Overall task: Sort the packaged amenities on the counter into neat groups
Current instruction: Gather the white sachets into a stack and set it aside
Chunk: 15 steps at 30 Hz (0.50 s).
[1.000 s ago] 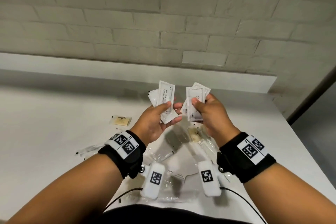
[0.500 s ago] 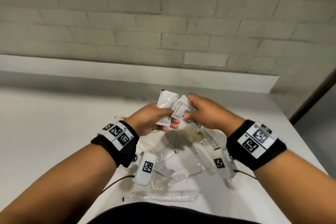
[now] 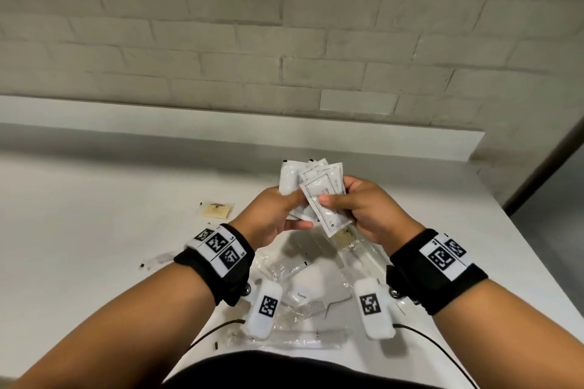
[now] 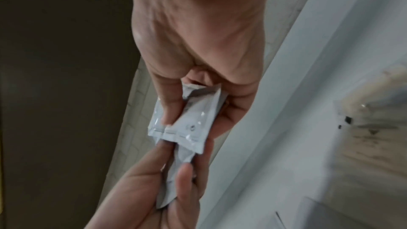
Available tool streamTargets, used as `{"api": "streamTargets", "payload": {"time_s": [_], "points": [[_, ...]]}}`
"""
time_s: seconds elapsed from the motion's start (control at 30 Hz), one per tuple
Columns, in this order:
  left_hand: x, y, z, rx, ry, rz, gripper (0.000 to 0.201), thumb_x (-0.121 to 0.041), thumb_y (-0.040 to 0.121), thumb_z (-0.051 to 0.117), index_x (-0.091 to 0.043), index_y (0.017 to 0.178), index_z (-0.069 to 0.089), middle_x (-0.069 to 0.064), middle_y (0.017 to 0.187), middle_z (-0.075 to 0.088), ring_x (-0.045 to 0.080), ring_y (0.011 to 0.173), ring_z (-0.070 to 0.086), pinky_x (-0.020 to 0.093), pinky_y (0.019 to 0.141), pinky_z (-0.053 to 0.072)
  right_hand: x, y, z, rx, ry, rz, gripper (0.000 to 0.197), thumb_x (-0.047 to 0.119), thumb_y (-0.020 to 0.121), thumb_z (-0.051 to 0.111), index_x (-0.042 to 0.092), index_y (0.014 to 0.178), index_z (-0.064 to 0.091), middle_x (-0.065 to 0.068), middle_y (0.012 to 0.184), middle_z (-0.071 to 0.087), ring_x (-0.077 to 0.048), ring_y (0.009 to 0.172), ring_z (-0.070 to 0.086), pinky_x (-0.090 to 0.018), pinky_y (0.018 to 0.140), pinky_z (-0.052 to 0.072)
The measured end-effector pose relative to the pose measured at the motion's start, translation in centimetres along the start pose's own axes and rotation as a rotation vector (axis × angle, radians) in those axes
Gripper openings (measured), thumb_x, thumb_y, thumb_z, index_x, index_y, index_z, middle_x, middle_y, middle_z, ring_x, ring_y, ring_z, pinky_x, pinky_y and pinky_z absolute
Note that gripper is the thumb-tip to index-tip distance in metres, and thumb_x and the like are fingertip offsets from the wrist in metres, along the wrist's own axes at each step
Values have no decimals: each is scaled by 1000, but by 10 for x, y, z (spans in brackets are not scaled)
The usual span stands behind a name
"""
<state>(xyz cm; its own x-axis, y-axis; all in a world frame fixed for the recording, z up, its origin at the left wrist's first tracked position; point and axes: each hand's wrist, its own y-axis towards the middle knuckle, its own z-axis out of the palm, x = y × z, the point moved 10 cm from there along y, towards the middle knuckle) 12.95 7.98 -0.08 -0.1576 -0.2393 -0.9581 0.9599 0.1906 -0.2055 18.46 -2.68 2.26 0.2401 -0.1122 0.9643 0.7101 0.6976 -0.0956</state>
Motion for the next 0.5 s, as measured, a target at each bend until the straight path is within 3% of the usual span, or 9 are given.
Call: {"api": "streamTargets", "payload": {"time_s": [0.07, 0.13, 0.17, 0.27, 0.3, 0.33, 0.43, 0.5], "points": [[3, 1, 2, 13, -3, -42, 42, -46, 94, 47, -11, 104, 68, 10, 94, 74, 21, 78, 73, 25, 60, 58, 17, 0, -5, -76, -131, -123, 27, -10, 76, 68, 8, 96, 68, -5, 83, 74, -13, 69, 70, -26, 64, 56], [9, 3, -1, 16, -93, -129, 60, -58, 94, 36, -8, 110, 65, 14, 94, 73, 21, 73, 72, 22, 55, 57, 46, -5, -12, -162, -368, -355, 28, -13, 74, 69, 12, 86, 68, 0, 78, 64, -2, 66, 61, -21, 63, 48], [10, 3, -2, 13, -156, -163, 59, -58, 93, 38, -8, 108, 65, 13, 92, 72, 18, 69, 71, 20, 51, 55, 60, -9, -12, -199, -552, -490, 30, -15, 72, 70, 14, 83, 70, 0, 79, 58, 0, 68, 57, -19, 65, 46], [2, 3, -10, -41, -279, -133, 18, -22, 90, 62, -11, 104, 65, 8, 89, 70, 12, 64, 68, 17, 50, 53, 71, -29, 10, -189, -1192, -843, 34, -4, 75, 59, 17, 93, 78, -3, 80, 58, -15, 78, 57, -24, 69, 45], [-3, 5, -16, -76, -295, -83, 18, -10, 88, 63, -12, 106, 64, 7, 90, 71, 12, 67, 68, 18, 52, 53, 64, -33, 12, -177, -1299, -882, 37, -1, 74, 56, 19, 98, 77, -2, 80, 59, -18, 78, 57, -27, 70, 45], [-8, 7, -21, -105, -319, -35, 24, -3, 87, 63, -12, 109, 63, 7, 92, 71, 14, 71, 69, 20, 54, 54, 59, -34, 9, -172, -1300, -847, 40, -3, 74, 56, 19, 101, 76, 1, 80, 58, -15, 79, 58, -26, 71, 46], [-15, 9, -36, -183, -366, 53, 24, 3, 86, 62, -10, 106, 61, 9, 94, 71, 20, 80, 69, 25, 62, 58, 41, -30, -21, -237, -1036, -568, 39, -15, 76, 60, 16, 95, 75, 11, 83, 56, 4, 80, 59, -7, 74, 43], [-15, 8, -43, -228, -351, 81, 19, 2, 86, 62, -8, 103, 61, 9, 90, 72, 19, 76, 72, 29, 64, 59, 26, -27, -39, -278, -938, -407, 29, -6, 80, 65, 21, 87, 71, 9, 85, 59, -1, 80, 60, -18, 75, 46]]}}
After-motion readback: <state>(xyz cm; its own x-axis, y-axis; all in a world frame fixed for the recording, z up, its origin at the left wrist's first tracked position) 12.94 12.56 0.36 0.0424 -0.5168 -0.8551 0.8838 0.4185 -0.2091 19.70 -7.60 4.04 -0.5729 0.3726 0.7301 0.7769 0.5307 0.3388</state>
